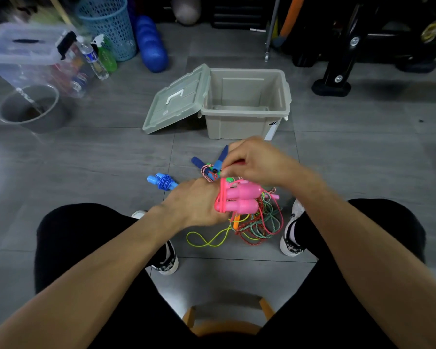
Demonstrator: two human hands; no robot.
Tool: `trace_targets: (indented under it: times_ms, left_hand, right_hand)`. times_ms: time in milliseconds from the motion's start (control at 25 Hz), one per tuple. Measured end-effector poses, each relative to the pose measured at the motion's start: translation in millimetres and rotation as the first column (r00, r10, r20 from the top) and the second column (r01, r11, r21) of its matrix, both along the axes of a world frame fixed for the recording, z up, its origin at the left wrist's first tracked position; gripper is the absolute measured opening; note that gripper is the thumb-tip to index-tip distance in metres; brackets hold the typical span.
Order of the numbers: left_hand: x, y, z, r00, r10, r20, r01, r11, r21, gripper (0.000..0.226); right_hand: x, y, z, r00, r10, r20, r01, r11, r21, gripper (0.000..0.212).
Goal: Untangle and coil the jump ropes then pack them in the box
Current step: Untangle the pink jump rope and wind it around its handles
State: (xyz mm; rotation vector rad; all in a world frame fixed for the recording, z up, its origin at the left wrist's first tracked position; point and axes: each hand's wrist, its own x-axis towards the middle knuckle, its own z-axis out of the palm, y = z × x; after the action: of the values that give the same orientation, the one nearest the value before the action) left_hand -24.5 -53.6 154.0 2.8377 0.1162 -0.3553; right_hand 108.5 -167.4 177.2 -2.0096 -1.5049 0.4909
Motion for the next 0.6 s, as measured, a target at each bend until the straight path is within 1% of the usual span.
trace_targets:
  times_ms: [80,120,160,240,360,400,480,560,600]
  left_hand:
    - [-4.1,8.9,-4.7,0.998,0.005,0.063,-0.001,0.998,-0.062,0.027]
    - [-6.4,13.6,-6.6,0.997,-0.004,0.075,0.010,0.997,-0.080,0.030]
    - [-8.7,18.2,-9.0,0.997,-0.019,0.077,0.026,0.996,-0.084,0.030]
    - [-13.0,22.0,-8.4,0.996,-0.018,0.084,0.028,0.992,-0.121,0.028]
    - [-14.2,25.5,-6.2,0.984,0.098,0.148,-0.058,0.965,-0.256,0.033]
    - [-13.7,26.9,-4.6,0.975,0.148,0.165,-0.089,0.944,-0.316,0.035]
    - [-13.0,30.1,-2.4,0.958,0.247,0.149,-0.147,0.863,-0.484,0.032]
    - [-13.2,31.3,-1.2,0.949,0.302,0.085,-0.174,0.732,-0.659,0.028]
    - [-13.4,30.9,-0.9,0.946,0.320,0.052,-0.187,0.668,-0.720,0.029]
  right_hand:
    - [19.0,-8.5,-4.1,0.975,-0.119,-0.186,0.107,0.992,-0.073,0.011]
    - [26.3,-12.1,-7.5,0.950,-0.155,-0.272,0.127,0.985,-0.118,0.010]
    - [31.4,-14.0,-12.4,0.931,-0.172,-0.321,0.128,0.980,-0.155,0.009]
    - [35.7,-15.8,-21.7,0.908,-0.189,-0.374,0.129,0.975,-0.179,0.008]
    - [37.7,-20.1,-28.5,0.882,-0.208,-0.423,0.151,0.975,-0.164,0.008]
    - [37.3,-22.1,-29.0,0.874,-0.216,-0.436,0.160,0.974,-0.163,0.010]
    - [35.2,-24.6,-32.0,0.848,-0.229,-0.478,0.176,0.972,-0.154,0.018]
    - [31.4,-24.0,-37.1,0.837,-0.228,-0.498,0.183,0.973,-0.138,0.019]
    - [28.6,-23.3,-39.8,0.839,-0.231,-0.492,0.187,0.973,-0.138,0.016]
